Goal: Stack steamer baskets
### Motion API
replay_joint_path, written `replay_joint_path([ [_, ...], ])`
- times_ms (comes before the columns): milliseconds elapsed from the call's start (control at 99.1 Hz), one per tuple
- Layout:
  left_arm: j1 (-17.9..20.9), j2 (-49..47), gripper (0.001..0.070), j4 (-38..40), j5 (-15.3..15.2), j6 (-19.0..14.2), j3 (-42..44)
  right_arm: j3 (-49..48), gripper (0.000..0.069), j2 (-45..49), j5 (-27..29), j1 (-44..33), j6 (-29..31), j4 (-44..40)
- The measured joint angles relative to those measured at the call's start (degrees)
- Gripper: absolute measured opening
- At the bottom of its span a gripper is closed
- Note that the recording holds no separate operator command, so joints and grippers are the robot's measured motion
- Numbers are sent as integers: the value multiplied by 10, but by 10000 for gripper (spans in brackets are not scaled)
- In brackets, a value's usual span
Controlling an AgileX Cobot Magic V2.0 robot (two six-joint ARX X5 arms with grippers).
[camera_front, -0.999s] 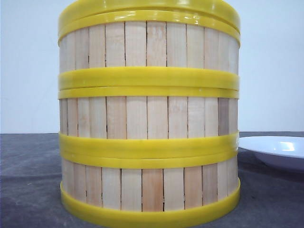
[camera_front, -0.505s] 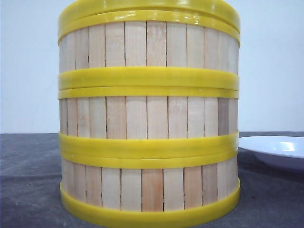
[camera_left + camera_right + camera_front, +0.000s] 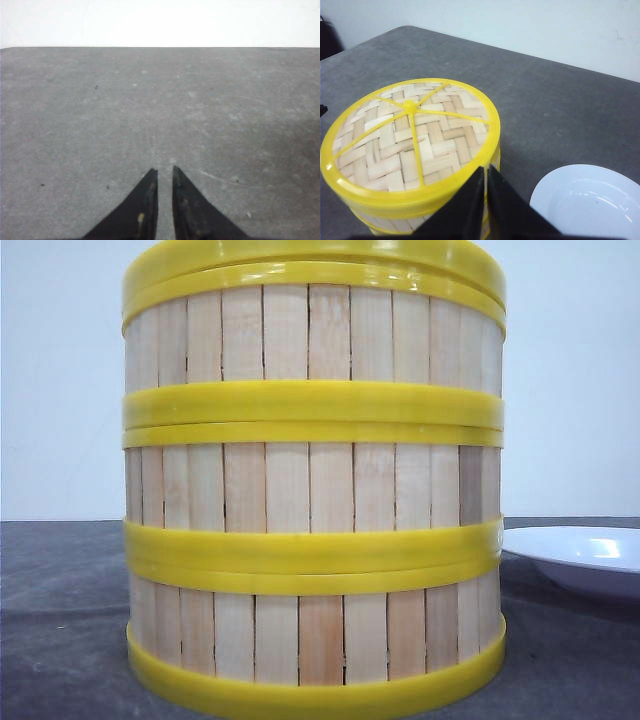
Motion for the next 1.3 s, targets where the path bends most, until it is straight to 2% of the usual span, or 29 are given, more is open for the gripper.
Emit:
replay_joint_path([
  [686, 0, 0, 25, 0, 0, 0, 0, 0, 4, 0, 1, -1, 0, 1],
  [807, 0, 0, 25, 0, 0, 0, 0, 0, 4, 0, 1, -21, -12, 12],
  [979, 0, 0, 25, 0, 0, 0, 0, 0, 4, 0, -1, -107, -70, 53],
  [1302, 0, 0, 25, 0, 0, 0, 0, -1, 4, 0, -16, -369, -124, 71],
])
